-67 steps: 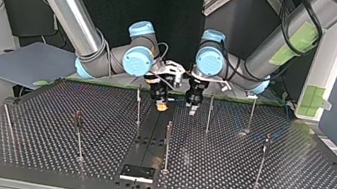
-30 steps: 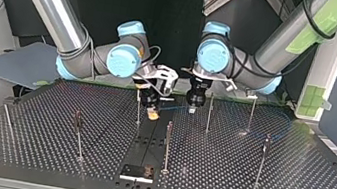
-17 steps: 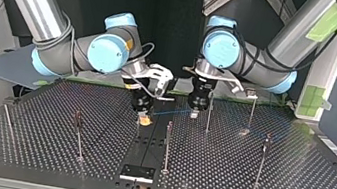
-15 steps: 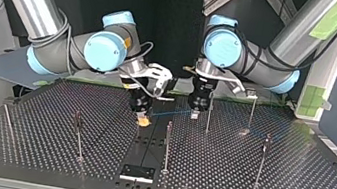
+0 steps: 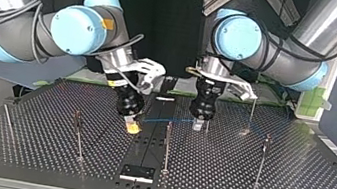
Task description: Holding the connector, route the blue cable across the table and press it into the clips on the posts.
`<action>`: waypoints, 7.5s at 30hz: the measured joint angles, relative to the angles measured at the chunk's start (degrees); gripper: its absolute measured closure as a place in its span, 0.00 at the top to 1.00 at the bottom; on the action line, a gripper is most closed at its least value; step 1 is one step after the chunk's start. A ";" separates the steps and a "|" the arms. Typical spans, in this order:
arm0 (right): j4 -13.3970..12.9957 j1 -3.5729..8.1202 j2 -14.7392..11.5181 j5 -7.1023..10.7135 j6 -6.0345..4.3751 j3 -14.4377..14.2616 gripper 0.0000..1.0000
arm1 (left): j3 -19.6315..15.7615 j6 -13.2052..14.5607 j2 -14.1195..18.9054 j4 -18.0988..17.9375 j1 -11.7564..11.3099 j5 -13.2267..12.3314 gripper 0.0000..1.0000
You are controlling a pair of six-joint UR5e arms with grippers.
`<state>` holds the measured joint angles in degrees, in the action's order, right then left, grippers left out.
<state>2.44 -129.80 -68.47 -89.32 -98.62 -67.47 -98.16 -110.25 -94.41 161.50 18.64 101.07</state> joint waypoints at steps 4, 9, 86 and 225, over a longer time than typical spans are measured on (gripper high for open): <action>0.03 0.34 -0.08 0.01 -0.01 0.00 0.00 | 1.58 -0.02 1.00 0.73 -0.26 -1.98 0.00; 0.08 0.66 0.41 0.02 -0.01 -0.01 0.00 | 1.85 0.07 -0.06 0.95 -0.32 -3.18 0.00; -0.99 10.40 8.03 6.26 -1.32 5.32 0.00 | 12.68 3.10 -13.44 7.45 -5.02 -5.74 1.00; -0.90 11.37 9.80 7.29 -1.98 5.31 0.00 | 30.66 13.94 -24.83 6.53 14.17 23.58 1.00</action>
<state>1.54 -118.44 -58.67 -82.03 -100.60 -62.15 -67.50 -96.31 -119.24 168.04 32.82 124.65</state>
